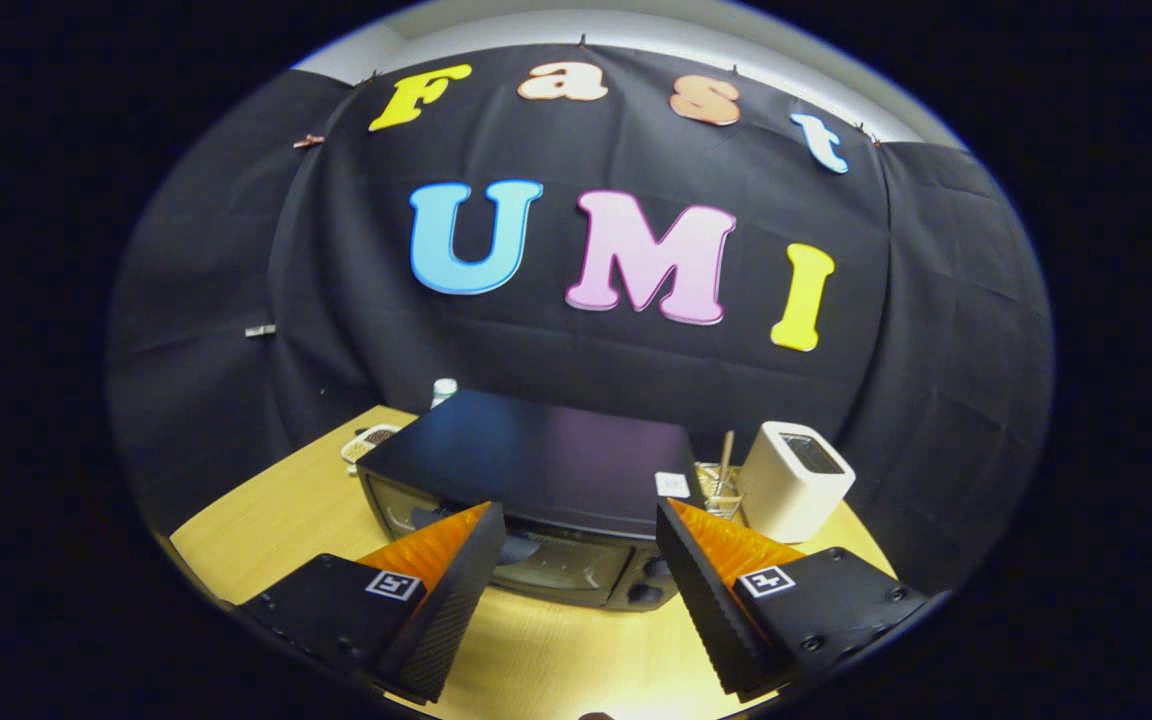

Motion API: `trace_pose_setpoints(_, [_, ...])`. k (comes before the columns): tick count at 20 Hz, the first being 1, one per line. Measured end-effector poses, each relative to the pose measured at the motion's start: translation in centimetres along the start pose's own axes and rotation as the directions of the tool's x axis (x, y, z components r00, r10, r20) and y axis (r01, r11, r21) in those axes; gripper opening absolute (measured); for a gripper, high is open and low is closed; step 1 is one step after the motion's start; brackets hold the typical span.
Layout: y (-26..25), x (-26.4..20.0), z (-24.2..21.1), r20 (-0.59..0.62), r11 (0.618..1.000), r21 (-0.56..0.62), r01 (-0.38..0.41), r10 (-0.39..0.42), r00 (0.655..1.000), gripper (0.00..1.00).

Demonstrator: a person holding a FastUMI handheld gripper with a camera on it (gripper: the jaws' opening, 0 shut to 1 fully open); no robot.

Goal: Open the toaster oven, put the food inside, and close the toaster oven door.

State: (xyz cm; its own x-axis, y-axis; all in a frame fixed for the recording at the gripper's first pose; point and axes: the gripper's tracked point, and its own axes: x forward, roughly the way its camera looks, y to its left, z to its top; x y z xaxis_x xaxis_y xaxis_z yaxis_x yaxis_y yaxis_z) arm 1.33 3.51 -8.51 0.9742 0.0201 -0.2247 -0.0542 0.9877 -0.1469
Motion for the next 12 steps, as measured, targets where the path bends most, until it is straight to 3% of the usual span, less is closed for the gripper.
trace_pose_setpoints(6, [-8.4, -4.0, 4.5, 0.094, 0.988, 0.08, 0.129, -0.137, 0.986, 0.99])
trace_pose_setpoints(12, [-14.6, -8.7, 4.8, 0.107, 0.959, 0.151, 0.239, -0.256, 0.961, 0.99])
